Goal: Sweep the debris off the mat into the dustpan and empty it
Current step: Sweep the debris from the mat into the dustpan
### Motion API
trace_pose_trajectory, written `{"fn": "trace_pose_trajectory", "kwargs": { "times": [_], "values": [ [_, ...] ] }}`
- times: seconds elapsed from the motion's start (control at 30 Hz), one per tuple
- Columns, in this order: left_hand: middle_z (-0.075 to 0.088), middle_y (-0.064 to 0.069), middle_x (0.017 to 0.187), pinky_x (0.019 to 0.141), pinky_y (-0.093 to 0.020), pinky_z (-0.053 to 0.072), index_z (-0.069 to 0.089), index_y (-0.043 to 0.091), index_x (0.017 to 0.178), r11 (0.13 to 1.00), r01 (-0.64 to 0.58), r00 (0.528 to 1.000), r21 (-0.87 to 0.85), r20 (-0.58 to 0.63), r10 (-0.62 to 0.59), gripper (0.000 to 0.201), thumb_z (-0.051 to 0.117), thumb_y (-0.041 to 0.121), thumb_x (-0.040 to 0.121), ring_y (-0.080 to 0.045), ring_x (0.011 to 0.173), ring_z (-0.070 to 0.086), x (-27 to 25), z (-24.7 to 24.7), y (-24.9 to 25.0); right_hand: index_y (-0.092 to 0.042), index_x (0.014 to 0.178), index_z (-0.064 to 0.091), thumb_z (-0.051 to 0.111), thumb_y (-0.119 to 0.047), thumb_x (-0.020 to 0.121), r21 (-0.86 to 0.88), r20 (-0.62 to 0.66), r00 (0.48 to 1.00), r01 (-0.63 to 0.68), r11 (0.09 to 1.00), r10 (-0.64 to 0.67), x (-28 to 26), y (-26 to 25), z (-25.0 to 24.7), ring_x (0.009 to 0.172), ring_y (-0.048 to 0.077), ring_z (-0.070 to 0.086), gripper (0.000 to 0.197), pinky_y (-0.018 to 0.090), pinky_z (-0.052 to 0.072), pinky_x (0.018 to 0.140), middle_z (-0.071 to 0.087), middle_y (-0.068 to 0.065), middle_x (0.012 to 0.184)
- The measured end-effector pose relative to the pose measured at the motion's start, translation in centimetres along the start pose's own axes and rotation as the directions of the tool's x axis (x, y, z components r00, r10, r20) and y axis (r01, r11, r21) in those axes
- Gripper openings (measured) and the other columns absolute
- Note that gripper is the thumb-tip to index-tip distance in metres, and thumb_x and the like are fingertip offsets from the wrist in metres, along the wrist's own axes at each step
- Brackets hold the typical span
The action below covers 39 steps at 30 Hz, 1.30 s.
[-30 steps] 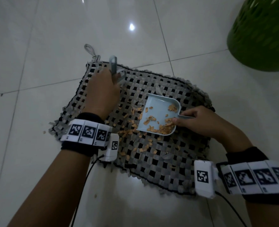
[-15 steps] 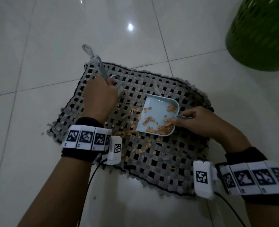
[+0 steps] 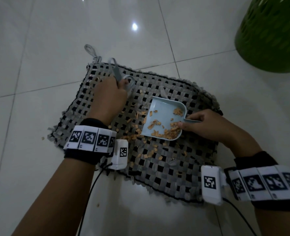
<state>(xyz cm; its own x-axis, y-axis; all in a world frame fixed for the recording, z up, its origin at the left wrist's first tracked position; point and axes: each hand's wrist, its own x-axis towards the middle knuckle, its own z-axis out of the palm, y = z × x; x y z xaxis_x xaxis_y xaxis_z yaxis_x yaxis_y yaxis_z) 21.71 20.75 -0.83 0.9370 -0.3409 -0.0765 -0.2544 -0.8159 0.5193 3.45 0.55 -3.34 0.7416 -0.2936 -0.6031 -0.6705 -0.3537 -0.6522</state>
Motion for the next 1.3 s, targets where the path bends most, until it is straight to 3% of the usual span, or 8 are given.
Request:
{"fn": "trace_pose_trajectory", "kwargs": {
  "times": [0.17, 0.27, 0.37, 0.5, 0.7, 0.93, 1.1, 1.3],
  "values": [
    [0.065, 0.002, 0.098, 0.059, -0.03, 0.034, 0.068, 0.022, 0.109, 0.998, -0.057, 0.998, -0.009, 0.039, 0.057, 0.029, 0.041, 0.031, 0.107, -0.013, 0.078, 0.055, 0.5, -0.9, -0.1, -0.025, 0.098, 0.08, 0.073, -0.051, 0.083, 0.04, 0.014, 1.0, 0.008, 0.999, -0.009, 0.0, 0.1, 0.1, 0.094, 0.01, 0.065, 0.031, 0.031, 0.048, 0.078, 0.071, -0.008, 0.11],
    [0.068, 0.003, 0.108, 0.075, -0.027, 0.039, 0.068, 0.023, 0.12, 0.982, -0.182, 0.983, -0.042, 0.012, 0.183, 0.025, 0.05, 0.019, 0.103, -0.014, 0.094, 0.058, 0.6, -0.3, 0.6, -0.025, 0.097, 0.08, 0.073, -0.051, 0.082, 0.047, 0.017, 1.0, 0.002, 0.999, -0.003, 0.1, 0.0, 0.0, 0.094, 0.009, 0.064, 0.03, 0.031, 0.047, 0.081, 0.071, -0.007, 0.111],
    [0.067, -0.003, 0.12, 0.081, -0.027, 0.042, 0.066, 0.021, 0.125, 0.984, -0.176, 0.972, 0.016, 0.163, 0.171, 0.034, 0.053, 0.003, 0.099, -0.019, 0.108, 0.059, 0.4, -0.1, 0.3, -0.025, 0.097, 0.08, 0.074, -0.051, 0.083, 0.036, 0.012, 1.0, 0.002, 0.999, -0.002, 0.1, 0.0, 0.0, 0.095, 0.009, 0.063, 0.031, 0.033, 0.047, 0.083, 0.07, -0.007, 0.111],
    [0.063, 0.0, 0.121, 0.072, -0.026, 0.038, 0.067, 0.022, 0.121, 0.995, -0.1, 0.943, -0.004, 0.318, 0.096, 0.03, 0.046, 0.009, 0.104, -0.014, 0.101, 0.054, 0.3, -2.3, -1.3, -0.026, 0.097, 0.08, 0.073, -0.052, 0.083, 0.034, 0.007, 1.0, 0.001, 0.999, -0.001, -0.1, 0.0, 0.0, 0.092, 0.005, 0.062, 0.031, 0.033, 0.049, 0.085, 0.068, -0.012, 0.103],
    [0.062, 0.003, 0.113, 0.079, -0.025, 0.038, 0.066, 0.02, 0.119, 0.983, -0.176, 0.979, -0.058, 0.091, 0.181, 0.033, 0.045, 0.001, 0.101, -0.012, 0.101, 0.053, 0.0, -0.8, 0.1, -0.029, 0.095, 0.078, 0.073, -0.051, 0.083, 0.024, 0.013, 1.0, -0.01, 1.0, 0.01, -0.1, -0.3, 0.1, 0.093, 0.005, 0.061, 0.026, 0.037, 0.05, 0.089, 0.066, -0.009, 0.107],
    [0.062, 0.011, 0.1, 0.064, -0.019, 0.036, 0.068, 0.023, 0.107, 0.988, -0.126, 0.904, -0.09, 0.399, 0.151, 0.025, 0.047, 0.01, 0.105, -0.008, 0.09, 0.055, -1.8, -2.1, -0.8, -0.026, 0.099, 0.078, 0.073, -0.053, 0.083, 0.013, 0.011, 1.0, -0.008, 1.0, 0.008, -0.3, -0.4, 0.0, 0.093, 0.007, 0.062, 0.032, 0.036, 0.05, 0.087, 0.065, -0.011, 0.102],
    [0.063, 0.003, 0.101, 0.069, -0.028, 0.037, 0.068, 0.024, 0.115, 0.991, -0.132, 0.991, -0.022, 0.006, 0.132, 0.026, 0.044, 0.03, 0.107, -0.015, 0.088, 0.055, -1.8, -4.2, -2.7, -0.031, 0.089, 0.075, 0.074, -0.049, 0.083, 0.013, 0.015, 1.0, 0.018, 1.0, -0.018, -0.5, -0.6, -0.1, 0.09, 0.007, 0.062, 0.018, 0.034, 0.05, 0.085, 0.064, -0.018, 0.092],
    [0.051, -0.004, 0.069, 0.047, -0.022, 0.022, 0.049, 0.011, 0.075, 0.985, 0.03, 0.988, 0.17, -0.155, -0.004, 0.038, 0.043, 0.033, 0.106, -0.006, 0.053, 0.039, -3.2, -3.6, -4.6, -0.032, 0.084, 0.073, 0.074, -0.047, 0.084, -0.005, 0.024, 1.0, 0.009, 1.0, -0.009, -0.3, -1.0, -0.3, 0.085, 0.003, 0.058, 0.014, 0.032, 0.045, 0.081, 0.061, -0.02, 0.087]
  ]
}}
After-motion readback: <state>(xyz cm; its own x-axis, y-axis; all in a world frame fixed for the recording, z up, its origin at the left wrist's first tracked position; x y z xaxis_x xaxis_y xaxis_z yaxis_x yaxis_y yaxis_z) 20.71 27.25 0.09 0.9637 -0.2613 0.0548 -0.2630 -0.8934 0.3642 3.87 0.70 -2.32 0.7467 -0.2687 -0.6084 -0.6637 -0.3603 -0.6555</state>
